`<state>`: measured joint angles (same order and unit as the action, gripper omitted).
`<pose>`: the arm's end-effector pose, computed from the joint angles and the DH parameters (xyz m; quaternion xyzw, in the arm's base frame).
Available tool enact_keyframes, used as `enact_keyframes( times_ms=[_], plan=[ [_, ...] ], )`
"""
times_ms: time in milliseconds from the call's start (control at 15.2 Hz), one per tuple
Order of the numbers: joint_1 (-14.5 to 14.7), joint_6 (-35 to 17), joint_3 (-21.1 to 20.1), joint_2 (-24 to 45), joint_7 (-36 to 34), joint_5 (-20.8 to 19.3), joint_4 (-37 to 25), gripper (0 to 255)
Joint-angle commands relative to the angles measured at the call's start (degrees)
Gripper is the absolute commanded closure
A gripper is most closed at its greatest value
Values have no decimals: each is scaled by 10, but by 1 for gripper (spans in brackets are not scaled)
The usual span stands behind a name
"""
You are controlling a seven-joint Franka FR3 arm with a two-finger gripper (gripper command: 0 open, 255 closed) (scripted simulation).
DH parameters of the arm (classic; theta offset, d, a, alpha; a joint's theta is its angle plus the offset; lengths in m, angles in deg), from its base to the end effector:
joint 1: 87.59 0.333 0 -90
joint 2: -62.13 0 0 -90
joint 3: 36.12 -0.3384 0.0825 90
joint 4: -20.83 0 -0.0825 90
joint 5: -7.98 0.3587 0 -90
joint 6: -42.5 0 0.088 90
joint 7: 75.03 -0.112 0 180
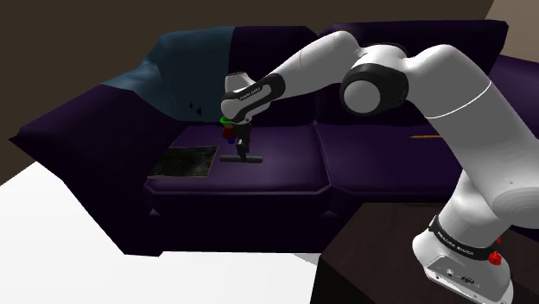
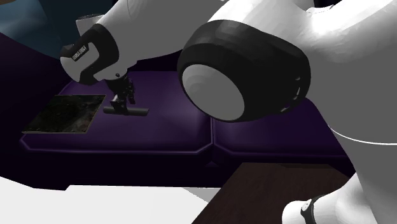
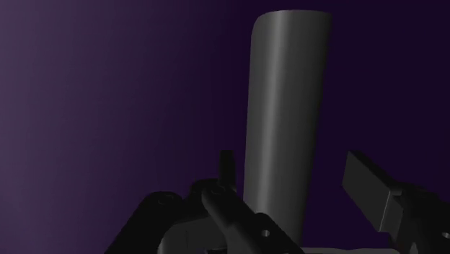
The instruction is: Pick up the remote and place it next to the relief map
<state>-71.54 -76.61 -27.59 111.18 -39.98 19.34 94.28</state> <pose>0.7261 0.1361 0.2566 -0.9404 -0.3380 0.0170 0.0336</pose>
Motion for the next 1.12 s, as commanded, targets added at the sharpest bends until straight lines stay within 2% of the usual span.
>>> enact_keyframes(
  times_ms=[0,264,528,1056],
  plan=[
    [0,0,0,0,0,0,0,0],
    [0,0,0,0,0,0,0,0],
    [-1,52,4,-32,-4,-6,-20,0],
    [-1,52,4,-32,-4,-6,-20,0]
  ],
)
